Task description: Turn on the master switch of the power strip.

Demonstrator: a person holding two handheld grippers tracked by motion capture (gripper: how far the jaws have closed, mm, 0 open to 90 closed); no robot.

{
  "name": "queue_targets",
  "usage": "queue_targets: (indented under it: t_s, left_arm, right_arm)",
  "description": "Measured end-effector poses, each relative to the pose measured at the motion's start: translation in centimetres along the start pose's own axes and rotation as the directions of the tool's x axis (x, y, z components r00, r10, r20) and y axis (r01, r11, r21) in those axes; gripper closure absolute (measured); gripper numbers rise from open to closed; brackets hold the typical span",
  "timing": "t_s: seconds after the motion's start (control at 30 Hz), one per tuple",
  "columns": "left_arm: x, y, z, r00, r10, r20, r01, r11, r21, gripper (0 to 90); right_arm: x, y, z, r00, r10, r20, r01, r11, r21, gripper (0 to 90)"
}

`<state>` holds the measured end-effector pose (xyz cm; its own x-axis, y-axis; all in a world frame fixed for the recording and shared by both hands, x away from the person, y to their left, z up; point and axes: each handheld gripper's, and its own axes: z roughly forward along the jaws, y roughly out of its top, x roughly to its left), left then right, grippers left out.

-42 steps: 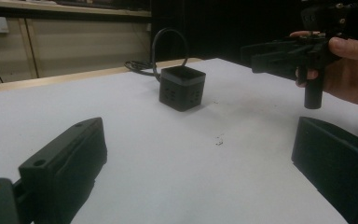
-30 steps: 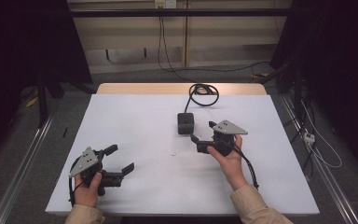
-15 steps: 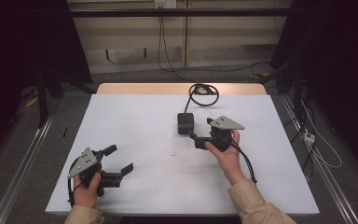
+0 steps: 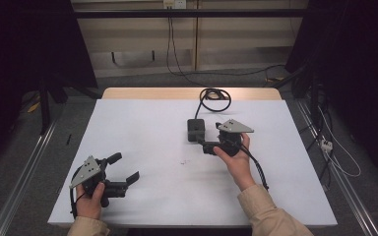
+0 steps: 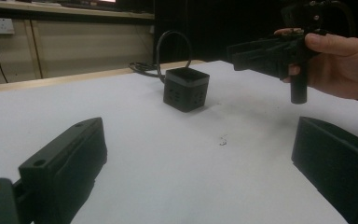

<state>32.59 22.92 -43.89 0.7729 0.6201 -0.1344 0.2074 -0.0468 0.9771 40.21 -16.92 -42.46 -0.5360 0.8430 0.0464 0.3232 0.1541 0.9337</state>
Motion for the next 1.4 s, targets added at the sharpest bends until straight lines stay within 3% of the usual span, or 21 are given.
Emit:
queue_targets:
  t_s: [0.77,0.93,1.4]
  left_arm:
    - [0.1,0.0,-0.1,1.0000,-0.004,-0.005,0.004,1.0000,0.001,2.8]
    - [0.1,-0.1,-0.1,1.0000,-0.005,0.000,0.005,1.0000,-0.005,2.8]
    - [0.1,-0.1,-0.1,1.0000,-0.006,0.002,0.006,1.0000,-0.002,2.8]
  right_arm:
    - [-0.3,0.6,1.2,1.0000,-0.001,0.009,0.001,1.000,0.014,12.7]
    - [-0.5,0.4,1.5,0.9998,0.018,0.013,-0.018,1.000,0.020,13.2]
    - [-0.9,0.8,2.0,0.9997,0.013,0.021,-0.014,0.999,0.040,21.7]
